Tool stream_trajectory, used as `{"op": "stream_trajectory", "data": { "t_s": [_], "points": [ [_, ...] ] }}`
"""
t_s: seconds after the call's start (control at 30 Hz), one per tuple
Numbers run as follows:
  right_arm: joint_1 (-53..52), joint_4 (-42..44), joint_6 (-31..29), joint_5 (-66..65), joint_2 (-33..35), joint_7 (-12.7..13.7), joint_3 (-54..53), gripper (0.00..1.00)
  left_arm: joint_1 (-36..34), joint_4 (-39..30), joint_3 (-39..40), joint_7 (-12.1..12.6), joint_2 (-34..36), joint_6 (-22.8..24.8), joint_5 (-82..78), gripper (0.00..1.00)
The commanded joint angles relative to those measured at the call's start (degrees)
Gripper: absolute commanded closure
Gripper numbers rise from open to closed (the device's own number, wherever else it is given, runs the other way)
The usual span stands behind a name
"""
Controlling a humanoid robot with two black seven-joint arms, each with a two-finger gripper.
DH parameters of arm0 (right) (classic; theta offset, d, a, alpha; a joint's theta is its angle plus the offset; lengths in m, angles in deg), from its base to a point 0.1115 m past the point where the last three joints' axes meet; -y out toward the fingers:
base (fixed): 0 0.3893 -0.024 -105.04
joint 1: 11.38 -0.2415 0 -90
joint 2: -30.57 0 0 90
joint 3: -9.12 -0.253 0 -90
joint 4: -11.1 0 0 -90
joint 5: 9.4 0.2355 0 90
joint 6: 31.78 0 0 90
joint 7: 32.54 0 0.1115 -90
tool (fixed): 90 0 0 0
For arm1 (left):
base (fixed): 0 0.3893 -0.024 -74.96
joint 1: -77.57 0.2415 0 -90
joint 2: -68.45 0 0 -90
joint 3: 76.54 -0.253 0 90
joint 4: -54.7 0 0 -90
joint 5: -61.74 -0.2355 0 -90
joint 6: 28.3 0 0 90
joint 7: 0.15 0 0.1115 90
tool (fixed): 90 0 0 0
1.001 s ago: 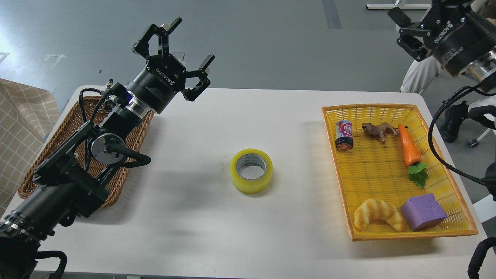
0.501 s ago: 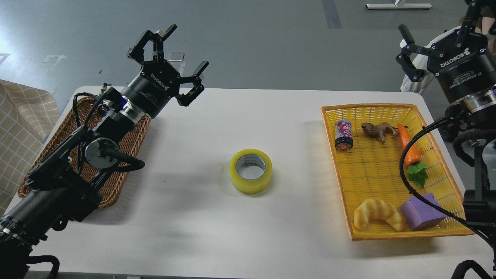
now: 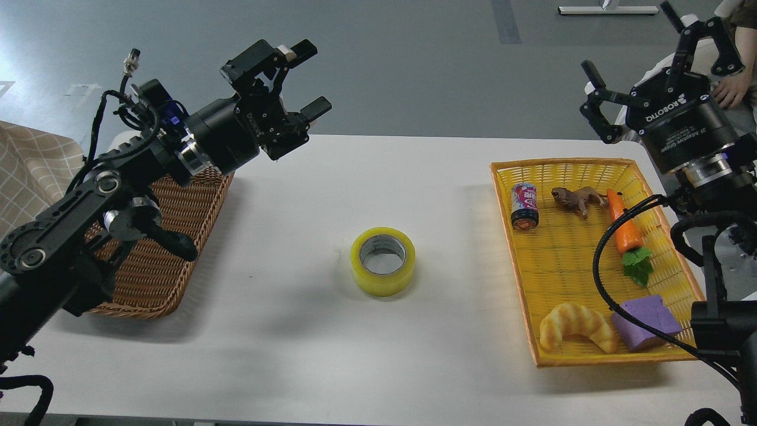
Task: Place and transfer tape with both arms
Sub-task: 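Reach the left gripper toward the tape roll on the table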
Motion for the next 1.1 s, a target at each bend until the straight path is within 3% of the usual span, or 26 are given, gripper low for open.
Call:
{"op": "stream_trajectory", "data": {
  "t_s": [0.0, 0.13, 0.53, 0.73, 1.07],
  "points": [
    [0.14, 0.43, 0.00, -0.25, 0.02, -0.08, 0.31, 0.01, -0.68, -1.15, -1.75, 2.91, 0.54, -1.67, -21.31, 0.02],
    [1.62, 0.87, 0.00, -0.16, 0.11, -0.26, 0.22, 0.01, -0.86, -3.43, -6.75, 6.24, 0.89, -1.67, -36.17, 0.02],
    [6.29, 1.05, 0.00, -0.25, 1.86, -0.70, 0.13, 0.01, -4.55, -6.69, -20.02, 10.55, 0.29, -0.61, -55.17, 0.02],
    [7.69, 3.07, 0.00, -0.25, 1.87, -0.79, 0.13, 0.00, -4.46, -5.37, -25.04, 11.52, -0.51, -0.61, -60.46, 0.02],
    [9.54, 3.51, 0.00, -0.34, 1.60, -1.14, 0.22, 0.00, -4.81, -1.87, -25.66, 11.79, -8.32, 1.75, -60.55, 0.02]
  ]
}}
